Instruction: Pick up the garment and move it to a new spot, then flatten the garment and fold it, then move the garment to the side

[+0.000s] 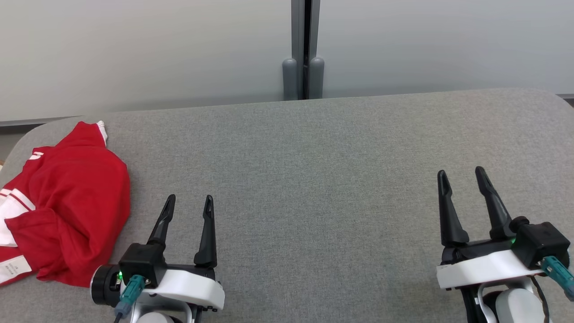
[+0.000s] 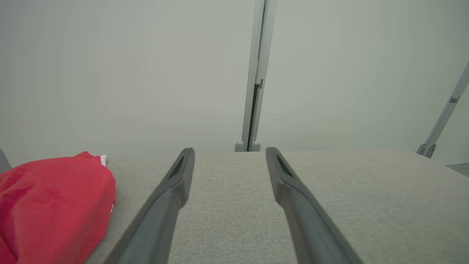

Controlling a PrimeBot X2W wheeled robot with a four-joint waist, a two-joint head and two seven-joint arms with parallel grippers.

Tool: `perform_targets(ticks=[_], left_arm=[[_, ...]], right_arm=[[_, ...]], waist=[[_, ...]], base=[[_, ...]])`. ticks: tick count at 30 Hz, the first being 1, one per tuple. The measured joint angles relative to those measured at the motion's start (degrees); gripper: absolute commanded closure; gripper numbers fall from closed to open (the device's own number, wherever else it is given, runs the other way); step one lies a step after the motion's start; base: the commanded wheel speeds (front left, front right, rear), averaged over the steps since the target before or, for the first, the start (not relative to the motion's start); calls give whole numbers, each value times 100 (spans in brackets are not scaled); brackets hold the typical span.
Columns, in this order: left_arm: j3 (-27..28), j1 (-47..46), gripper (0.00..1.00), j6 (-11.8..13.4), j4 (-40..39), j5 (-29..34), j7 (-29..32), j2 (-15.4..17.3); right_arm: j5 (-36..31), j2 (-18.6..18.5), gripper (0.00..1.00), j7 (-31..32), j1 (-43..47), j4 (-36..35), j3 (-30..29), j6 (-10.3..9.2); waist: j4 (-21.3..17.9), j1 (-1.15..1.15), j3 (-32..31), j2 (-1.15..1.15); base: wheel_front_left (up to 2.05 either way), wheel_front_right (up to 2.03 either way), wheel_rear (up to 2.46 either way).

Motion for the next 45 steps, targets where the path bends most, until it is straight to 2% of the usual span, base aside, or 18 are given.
perform_targets(ticks=[6, 16, 22, 31, 45], left_arm=[[54, 5, 0, -41, 1, -41, -71, -68], [232, 127, 0, -390, 489, -263, -179, -134], [62, 128, 0, -394, 829, -258, -255, -141], [-22, 124, 0, -281, 893, 13, -330, -140], [-48, 134, 0, -232, 899, 40, -338, -140]], right_arm=[[634, 20, 0, -76, 44, 119, 65, 0], [577, 20, 0, -179, 51, 539, 155, 0], [253, 20, 0, -259, 37, 823, 179, 0], [-130, 18, 0, -345, -4, 1001, 237, 0], [-2, 18, 0, -352, -1, 1124, 275, 0]], waist=[[9, 0, -10, 0], [22, 0, -54, 0], [34, 0, -81, 0], [44, 0, -131, 0], [70, 0, -229, 0]], base=[[0, 0, 0], [0, 0, 0], [0, 0, 0], [0, 0, 0], [0, 0, 0]])
